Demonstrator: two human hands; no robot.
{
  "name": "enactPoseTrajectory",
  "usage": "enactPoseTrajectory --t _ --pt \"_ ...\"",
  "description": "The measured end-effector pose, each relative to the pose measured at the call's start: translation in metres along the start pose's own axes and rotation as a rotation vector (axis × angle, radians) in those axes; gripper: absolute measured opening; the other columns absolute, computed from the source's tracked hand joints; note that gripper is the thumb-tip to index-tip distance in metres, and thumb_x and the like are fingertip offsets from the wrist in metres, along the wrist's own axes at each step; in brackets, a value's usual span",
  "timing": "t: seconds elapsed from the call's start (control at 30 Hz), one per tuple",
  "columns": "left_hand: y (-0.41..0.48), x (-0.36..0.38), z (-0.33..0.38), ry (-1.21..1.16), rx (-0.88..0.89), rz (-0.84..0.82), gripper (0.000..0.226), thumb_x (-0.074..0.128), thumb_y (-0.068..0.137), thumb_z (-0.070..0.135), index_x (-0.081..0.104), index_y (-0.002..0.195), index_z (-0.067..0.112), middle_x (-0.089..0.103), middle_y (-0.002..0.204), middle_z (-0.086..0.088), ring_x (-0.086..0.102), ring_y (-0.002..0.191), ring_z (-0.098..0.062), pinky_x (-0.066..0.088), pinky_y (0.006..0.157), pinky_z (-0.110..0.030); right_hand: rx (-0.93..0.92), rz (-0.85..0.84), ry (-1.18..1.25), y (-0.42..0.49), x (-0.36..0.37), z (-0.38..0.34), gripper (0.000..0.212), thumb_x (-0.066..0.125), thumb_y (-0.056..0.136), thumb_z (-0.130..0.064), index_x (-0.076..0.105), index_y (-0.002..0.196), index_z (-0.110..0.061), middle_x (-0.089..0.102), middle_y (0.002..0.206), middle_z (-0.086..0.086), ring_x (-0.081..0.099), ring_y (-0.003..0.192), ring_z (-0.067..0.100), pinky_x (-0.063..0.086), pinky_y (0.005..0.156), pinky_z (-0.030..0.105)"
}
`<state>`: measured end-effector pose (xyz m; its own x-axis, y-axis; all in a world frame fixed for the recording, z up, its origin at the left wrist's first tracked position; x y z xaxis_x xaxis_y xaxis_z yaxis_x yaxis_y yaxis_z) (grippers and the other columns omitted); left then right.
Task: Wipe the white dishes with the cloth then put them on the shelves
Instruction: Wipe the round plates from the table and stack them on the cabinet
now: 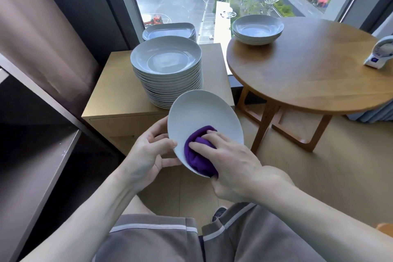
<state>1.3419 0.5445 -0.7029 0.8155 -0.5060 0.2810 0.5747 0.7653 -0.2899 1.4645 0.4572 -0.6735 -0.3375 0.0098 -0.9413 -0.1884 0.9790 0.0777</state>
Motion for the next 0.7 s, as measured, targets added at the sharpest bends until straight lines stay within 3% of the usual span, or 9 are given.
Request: enactPoseTrajectory --t 0.27,0.4,0.57,0.7 --pt "0.0 0.017 -0.005 -0.001 -0.046 -0.145 0.073 0.078 0.075 0.015 0.059 0.144 0.031 0.07 0.125 -0.019 0.072 0.102 -0.029 0.062 0.079 -0.046 -0.116 0.05 0.124 0.003 -0.012 -0.01 0.089 0.074 0.077 -0.026 0.032 0.156 -0.025 0.039 0.159 -0.003 0.018 0.153 0.021 0.025 0.123 0.038" --pt "-0.004 0.028 -0.015 0.032 -0.087 -0.202 0.07 0.073 0.08 0.013 0.058 0.145 0.033 0.071 0.12 -0.016 0.072 0.106 -0.03 0.062 0.082 -0.046 -0.12 0.105 0.095 0.004 -0.017 -0.009 0.079 0.073 0.083 -0.03 0.039 0.154 -0.017 0.041 0.158 0.002 0.024 0.153 0.024 0.03 0.122 0.04" --pt "-0.008 0.042 -0.023 0.013 -0.133 -0.272 0.068 0.071 0.081 0.013 0.058 0.144 0.035 0.07 0.122 -0.017 0.071 0.105 -0.034 0.061 0.089 -0.052 0.044 0.182 0.054 0.007 -0.027 0.01 0.089 0.072 0.08 -0.035 0.032 0.158 -0.021 0.036 0.162 -0.002 0.018 0.155 0.025 0.025 0.121 0.055" --pt "-0.008 0.045 -0.025 -0.02 -0.126 -0.268 0.071 0.075 0.079 0.013 0.059 0.144 0.035 0.071 0.123 -0.017 0.072 0.103 -0.033 0.062 0.083 -0.049 0.224 0.203 0.173 0.004 -0.031 0.036 0.094 0.075 0.079 -0.037 0.026 0.158 -0.019 0.038 0.16 0.001 0.025 0.152 0.025 0.03 0.12 0.05"
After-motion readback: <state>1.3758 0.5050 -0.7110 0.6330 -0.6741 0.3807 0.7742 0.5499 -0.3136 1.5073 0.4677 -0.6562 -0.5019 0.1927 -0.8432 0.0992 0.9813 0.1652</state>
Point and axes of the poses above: each hand's wrist, its own y-axis towards the middle knuckle, its own x-axis out of the palm, z = x × y, the point moved 10 cm from there along y, towards the middle knuckle
